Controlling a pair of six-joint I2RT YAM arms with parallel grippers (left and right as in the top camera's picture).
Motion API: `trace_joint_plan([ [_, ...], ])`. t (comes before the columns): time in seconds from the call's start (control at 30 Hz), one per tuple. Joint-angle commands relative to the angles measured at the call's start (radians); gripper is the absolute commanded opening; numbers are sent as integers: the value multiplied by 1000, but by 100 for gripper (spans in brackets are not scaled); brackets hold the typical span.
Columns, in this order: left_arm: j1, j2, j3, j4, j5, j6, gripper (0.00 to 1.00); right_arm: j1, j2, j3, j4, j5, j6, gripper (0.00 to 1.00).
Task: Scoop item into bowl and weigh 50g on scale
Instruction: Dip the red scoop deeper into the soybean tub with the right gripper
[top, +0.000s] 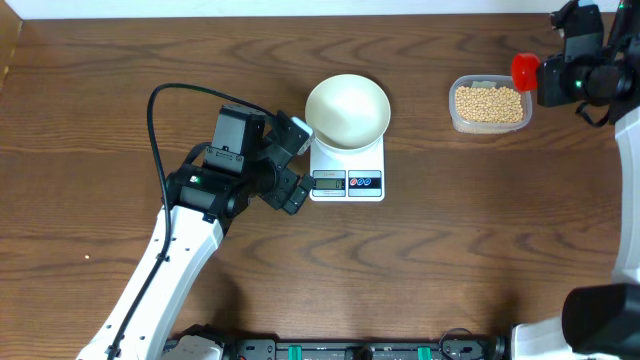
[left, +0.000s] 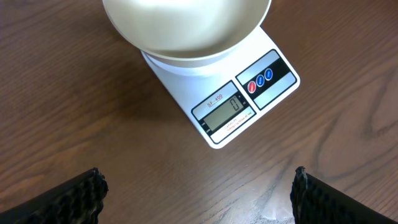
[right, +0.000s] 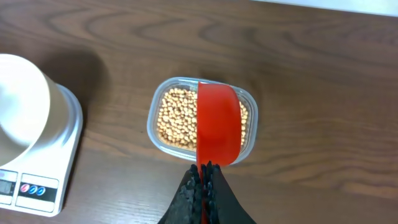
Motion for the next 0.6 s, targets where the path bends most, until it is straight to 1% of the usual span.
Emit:
trace_joint_plan([
  [0.0, 1, 8, 5, -3, 15, 17, 96, -6, 76, 17, -7, 54, -12, 1],
  [0.1, 1, 8, 5, -3, 15, 17, 96, -6, 111, 17, -6, 90, -25, 1],
  [0.37, 1, 8, 5, -3, 15, 17, 96, -6, 195, 17, 26, 93, -37, 1],
  [0.57, 1, 8, 5, -3, 15, 17, 96, -6, 262, 16, 44, 93, 24, 1],
])
